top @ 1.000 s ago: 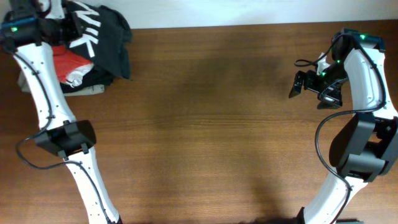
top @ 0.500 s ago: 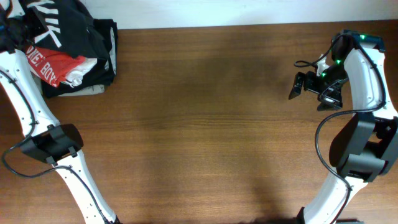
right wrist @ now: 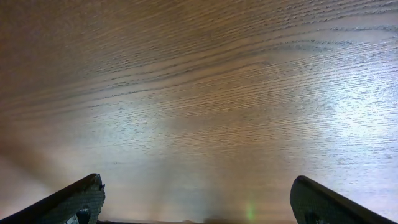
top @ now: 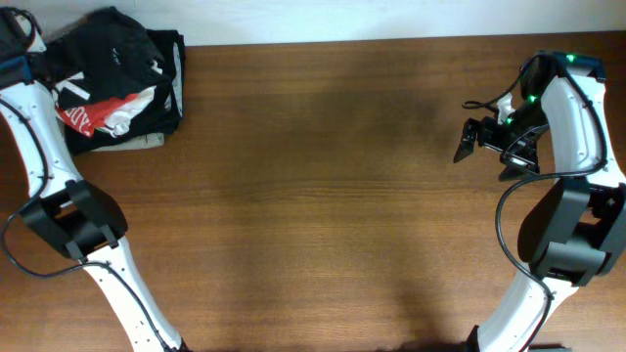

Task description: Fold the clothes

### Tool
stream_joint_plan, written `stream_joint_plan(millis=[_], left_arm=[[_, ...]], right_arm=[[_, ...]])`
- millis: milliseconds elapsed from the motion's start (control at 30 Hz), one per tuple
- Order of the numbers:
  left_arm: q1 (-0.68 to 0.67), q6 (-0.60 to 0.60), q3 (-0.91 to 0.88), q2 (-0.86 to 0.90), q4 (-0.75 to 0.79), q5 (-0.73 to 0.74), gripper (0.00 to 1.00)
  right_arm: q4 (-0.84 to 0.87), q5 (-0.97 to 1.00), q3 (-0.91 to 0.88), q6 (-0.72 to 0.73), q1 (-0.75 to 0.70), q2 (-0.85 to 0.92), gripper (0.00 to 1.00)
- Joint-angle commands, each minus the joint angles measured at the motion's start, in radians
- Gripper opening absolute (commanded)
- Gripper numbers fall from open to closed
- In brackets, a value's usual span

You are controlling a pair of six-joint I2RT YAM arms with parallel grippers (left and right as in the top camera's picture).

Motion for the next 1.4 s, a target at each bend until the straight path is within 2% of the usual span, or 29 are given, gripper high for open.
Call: stream_joint_plan(millis=[0,133,167,200,233,267,300,333,633,667,733,800,833,900,967,1033,1067,1133,1267,1367], left_arm=[[0.006,-0.036,0.007,-0.084,0.001,0.031,0.99],[0.002,-0.061,0.007,-0.195,-0.061,0.173,0.97],[-0.006,-0.065,0.007,-0.23,-0.096,0.166,0.89],[-0.013,-0.065,0.007,-0.253,-0.12,0.148,0.71],[-0.018,-0.065,0.007,-0.257,-0.124,0.145,0.47],[-0.023,-0.065,0.005,-0.254,-0.121,0.143,0.2],[-0.024,-0.065,0.003,-0.246,-0.117,0.141,0.07],[-0.026,-0.066,0.0,-0.233,-0.108,0.142,0.0],[-0.061,-0.066,0.0,0.027,0.097,0.141,0.01],[-0.063,-0.066,0.0,0.049,0.102,0.141,0.03],[-0.063,-0.065,0.0,0.09,0.098,0.141,0.13],[-0.061,-0.065,0.0,0.101,0.073,0.141,0.17],[-0.058,-0.066,0.003,0.096,0.045,0.142,0.24],[-0.053,-0.066,0.031,0.068,-0.003,0.142,0.24],[-0.053,-0.066,0.095,-0.014,-0.06,0.142,0.33],[-0.054,-0.066,0.13,-0.074,-0.087,0.142,0.47],[-0.056,-0.066,0.151,-0.119,-0.108,0.15,0.61],[-0.056,-0.066,0.172,-0.228,-0.156,0.206,0.99],[-0.056,-0.066,0.172,-0.389,-0.306,0.32,0.99],[-0.056,-0.066,0.172,-0.459,-0.471,0.335,0.99]], right_arm=[[0.004,-0.006,-0.007,0.003,0.006,0.006,0.99],[0.007,-0.006,-0.007,0.004,0.006,0.005,0.99],[0.012,-0.006,-0.007,0.004,0.006,0.005,0.99],[0.016,-0.007,-0.007,0.003,0.006,0.005,0.99],[0.019,-0.006,-0.007,0.003,0.006,0.005,0.99],[0.019,-0.006,-0.007,0.003,0.006,0.005,0.99],[0.019,-0.006,-0.007,0.003,0.006,0.005,0.99],[0.019,-0.006,-0.007,0.003,0.006,0.005,0.98],[0.004,-0.014,-0.007,0.008,0.006,0.005,0.99],[0.004,-0.019,-0.007,0.008,0.006,0.005,0.99],[0.008,-0.032,-0.007,0.016,0.006,0.005,0.99],[0.019,-0.033,-0.007,0.035,0.006,0.005,0.99],[0.02,-0.033,-0.007,0.035,0.006,0.003,0.99],[0.019,-0.033,-0.006,0.071,0.006,-0.016,0.99],[0.045,-0.032,-0.001,0.085,0.006,-0.092,0.99],[0.071,-0.032,-0.001,0.088,0.006,-0.164,0.99],[0.086,-0.032,-0.001,0.088,0.006,-0.222,0.99],[0.115,-0.024,-0.001,0.087,0.006,-0.368,0.99],[0.089,0.015,-0.002,0.087,0.006,-0.604,0.99],[0.035,0.032,-0.003,0.086,0.006,-0.746,0.99]])
